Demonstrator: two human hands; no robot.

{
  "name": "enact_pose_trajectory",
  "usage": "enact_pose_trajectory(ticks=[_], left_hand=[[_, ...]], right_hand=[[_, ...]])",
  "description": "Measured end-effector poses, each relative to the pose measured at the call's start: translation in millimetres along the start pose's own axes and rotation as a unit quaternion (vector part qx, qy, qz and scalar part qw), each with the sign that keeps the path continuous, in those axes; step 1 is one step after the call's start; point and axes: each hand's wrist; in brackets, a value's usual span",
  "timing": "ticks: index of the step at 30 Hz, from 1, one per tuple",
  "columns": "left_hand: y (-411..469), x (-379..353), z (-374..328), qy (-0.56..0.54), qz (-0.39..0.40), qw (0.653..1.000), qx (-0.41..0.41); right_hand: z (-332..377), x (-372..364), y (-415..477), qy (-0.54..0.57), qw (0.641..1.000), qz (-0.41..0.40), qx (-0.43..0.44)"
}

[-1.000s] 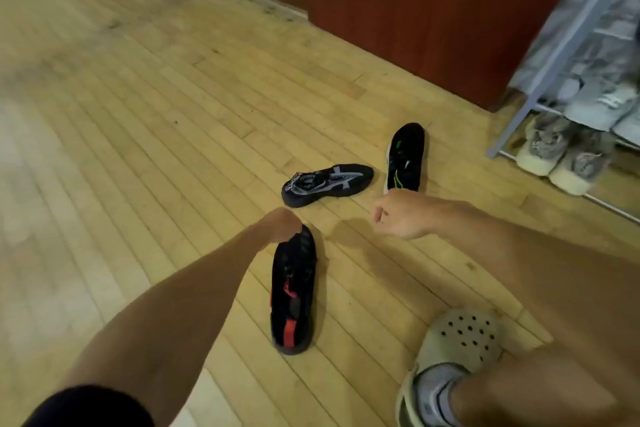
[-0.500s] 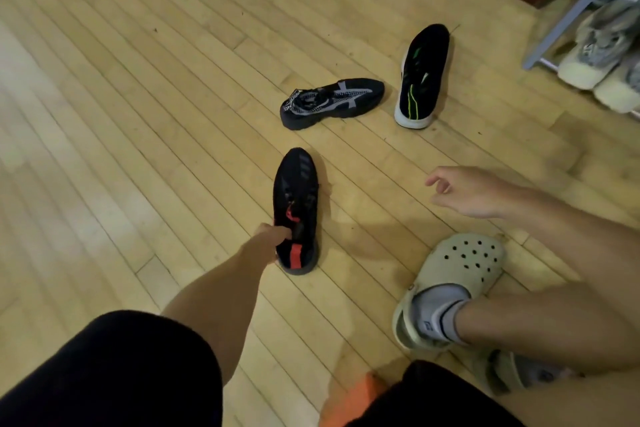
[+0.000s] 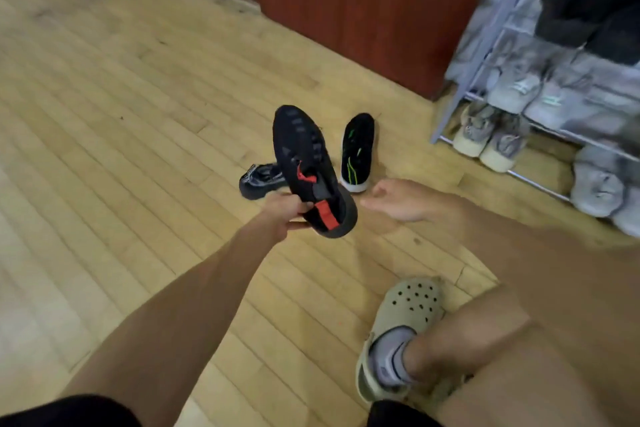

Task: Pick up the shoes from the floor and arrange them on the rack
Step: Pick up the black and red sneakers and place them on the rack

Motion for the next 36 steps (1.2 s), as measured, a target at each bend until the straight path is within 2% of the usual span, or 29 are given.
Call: enact_pose_trajectory(ticks=[5, 9, 12, 14, 18, 20, 23, 28, 32, 36], left_hand=[[-19.5, -59.4, -84.6, 0.072, 0.093, 0.987, -0.106], [-46.2, -124.3, -145.9, 0.156, 0.142, 0.959, -0.189], [-69.5, -181.5, -182.8, 0.188, 0.188, 0.934, -0.239], [-86.1, -223.8, -196.4, 0.195, 0.212, 0.922, -0.258], [-124.0, -313.1, -196.2, 0.209, 0.248, 0.894, -0.308], [-137.1, -341.4, -189.1, 0.214, 0.265, 0.883, -0.321], [-161.4, -392.0, -164.8, 0.241, 0.341, 0.863, -0.286], [-189.5, -455.1, -110.3, 0.342, 0.441, 0.798, -0.227], [-201.8, -499.9, -52.7, 0.346, 0.465, 0.796, -0.173], [-202.8, -529.8, 0.2, 0.318, 0.469, 0.819, -0.088]], right_hand=[[-7.0, 63.8, -50.8, 0.093, 0.990, -0.107, 0.021], [-33.8, 110.6, -101.4, 0.153, 0.972, -0.176, 0.008], [-66.6, 135.2, -143.2, 0.272, 0.930, -0.245, 0.018], [-93.9, 145.1, -173.2, 0.305, 0.906, -0.292, 0.013], [-158.8, 141.9, -235.3, 0.429, 0.834, -0.347, 0.017], [-183.8, 131.1, -256.2, 0.448, 0.818, -0.361, 0.018], [-228.6, 105.9, -295.1, 0.465, 0.794, -0.391, -0.011], [-293.1, 54.5, -355.3, 0.487, 0.763, -0.422, -0.055], [-338.5, 11.6, -383.5, 0.509, 0.738, -0.435, -0.085], [-376.5, -25.2, -392.4, 0.546, 0.728, -0.405, -0.082]])
Point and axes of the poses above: each hand's wrist, its own y-axis towards the middle knuckle, its own x-axis out of the back of the hand, z = x × y, and after that the axes turned 8 degrees about z, right-handed
